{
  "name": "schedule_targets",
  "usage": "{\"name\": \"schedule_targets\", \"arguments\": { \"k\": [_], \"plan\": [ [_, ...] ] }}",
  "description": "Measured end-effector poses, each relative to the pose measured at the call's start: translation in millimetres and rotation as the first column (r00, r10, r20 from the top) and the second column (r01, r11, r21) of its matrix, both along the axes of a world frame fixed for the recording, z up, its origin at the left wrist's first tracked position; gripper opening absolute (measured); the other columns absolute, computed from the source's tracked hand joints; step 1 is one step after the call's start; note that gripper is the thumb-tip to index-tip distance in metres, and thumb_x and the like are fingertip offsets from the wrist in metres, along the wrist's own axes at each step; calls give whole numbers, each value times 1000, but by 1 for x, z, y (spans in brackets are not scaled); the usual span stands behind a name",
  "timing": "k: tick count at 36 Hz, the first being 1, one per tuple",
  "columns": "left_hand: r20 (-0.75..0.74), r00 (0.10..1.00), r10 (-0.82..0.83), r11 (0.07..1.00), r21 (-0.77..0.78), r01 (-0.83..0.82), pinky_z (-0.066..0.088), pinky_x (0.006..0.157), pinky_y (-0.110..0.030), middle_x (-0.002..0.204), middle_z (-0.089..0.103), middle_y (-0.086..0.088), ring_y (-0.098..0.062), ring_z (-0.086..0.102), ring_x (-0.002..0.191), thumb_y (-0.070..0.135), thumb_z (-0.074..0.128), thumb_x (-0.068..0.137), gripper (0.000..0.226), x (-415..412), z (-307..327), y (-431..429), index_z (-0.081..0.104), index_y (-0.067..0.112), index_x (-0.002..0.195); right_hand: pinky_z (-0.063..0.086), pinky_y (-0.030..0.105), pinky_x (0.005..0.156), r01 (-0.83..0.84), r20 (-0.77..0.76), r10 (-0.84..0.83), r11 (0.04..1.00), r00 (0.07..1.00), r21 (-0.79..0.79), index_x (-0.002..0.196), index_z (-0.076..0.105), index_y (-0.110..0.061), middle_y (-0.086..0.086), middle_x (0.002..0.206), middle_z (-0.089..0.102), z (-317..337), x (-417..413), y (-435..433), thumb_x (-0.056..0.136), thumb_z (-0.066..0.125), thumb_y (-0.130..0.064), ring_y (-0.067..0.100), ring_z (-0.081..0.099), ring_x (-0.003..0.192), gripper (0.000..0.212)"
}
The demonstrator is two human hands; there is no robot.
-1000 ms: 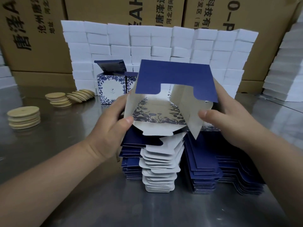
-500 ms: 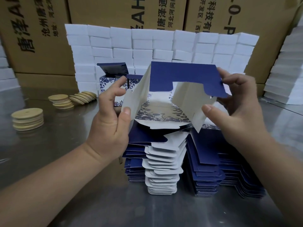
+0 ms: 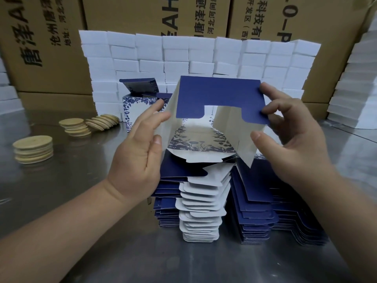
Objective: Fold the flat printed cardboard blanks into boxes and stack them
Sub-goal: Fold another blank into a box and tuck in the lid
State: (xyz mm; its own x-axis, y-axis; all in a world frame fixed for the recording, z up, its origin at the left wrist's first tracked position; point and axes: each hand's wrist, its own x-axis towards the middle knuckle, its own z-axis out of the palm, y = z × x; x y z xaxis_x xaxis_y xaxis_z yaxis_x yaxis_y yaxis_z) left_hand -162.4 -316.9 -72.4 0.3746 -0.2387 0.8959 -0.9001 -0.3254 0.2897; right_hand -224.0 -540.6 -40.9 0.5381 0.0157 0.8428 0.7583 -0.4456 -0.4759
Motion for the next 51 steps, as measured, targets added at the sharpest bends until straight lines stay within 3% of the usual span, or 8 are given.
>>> {"name": "schedule_targets", "arguments": {
  "k": [3, 8, 14, 27, 33, 40, 44, 51],
  "plan": [
    [-36, 999, 21, 999, -30, -22, 32, 104, -19, 139, 39, 3, -8, 38, 127, 26, 30, 89, 43, -1, 0, 0, 28, 29, 133, 45, 21, 93, 33, 10, -33, 999, 999, 21, 90, 56, -51, -26, 133, 48, -1, 1, -1, 72, 54, -26, 1, 57, 115, 31],
    [-60, 998, -18, 996, -88, 13, 26, 105, -12, 134, 31, 24, 4, 33, 127, 34, 32, 86, 45, 1, 1, 0, 19, 42, 128, 41, 11, 79, 115, 20, -115, 993, 993, 4, 96, 60, -49, -33, 127, 52, -1, 1, -2, 75, 46, -25, -6, 59, 102, 35],
    [18, 1000, 12, 1000, 4, -12, 22, 104, -5, 136, 28, 17, 3, 29, 126, 30, 35, 87, 50, -1, -1, 1, 20, 22, 134, 35, 6, 94, 223, 42, -220, 969, 975, -103, 104, 54, -47, -25, 132, 42, 0, 0, 0, 89, 43, -21, -6, 41, 126, 33],
    [122, 992, 23, 993, 108, -36, 23, 107, -10, 136, 35, -7, -8, 33, 127, 20, 36, 88, 44, -4, 3, 1, 33, 7, 130, 24, -9, 83, 226, -137, -266, 940, 954, -255, 90, 54, -53, -44, 135, 10, 1, -1, 0, 81, 48, -42, -31, 29, 113, 16],
    [92, 993, -75, 990, 124, 64, 40, 101, -42, 140, 36, -7, -35, 47, 124, 22, 32, 91, 48, -2, 1, 3, 29, 7, 136, 20, -9, 87, 148, -185, -200, 954, 962, -262, 98, 54, -53, -46, 136, -2, 0, -1, 2, 75, 33, -58, -32, 14, 120, 31],
    [142, 988, -56, 983, 181, 29, 33, 108, -38, 136, 36, -14, -28, 40, 127, 22, 37, 84, 47, -7, 7, 3, 37, 10, 130, 20, 0, 98, 102, -139, -141, 962, 980, -254, 98, 59, -50, -35, 147, 6, -6, 4, -4, 81, 28, -44, -17, 14, 135, 36],
    [304, 952, -18, 951, 298, -77, 25, 109, -39, 131, 39, -13, -30, 34, 128, 25, 42, 79, 36, -16, 17, -1, 63, 13, 106, 30, 34, 108, 91, -133, -121, 973, 984, -214, 96, 64, -49, -30, 153, 9, -10, 12, -7, 80, 26, -37, -3, 17, 141, 43],
    [-163, 974, -154, 985, 48, 164, 18, 110, -13, 143, 25, 17, 1, 22, 137, 29, 33, 84, 36, -16, 14, -5, 53, 37, 114, 31, 35, 111, 76, -176, -110, 979, 978, -191, 105, 60, -47, -37, 146, 17, -6, 11, -7, 66, 27, -31, -5, 22, 139, 54]
  ]
}}
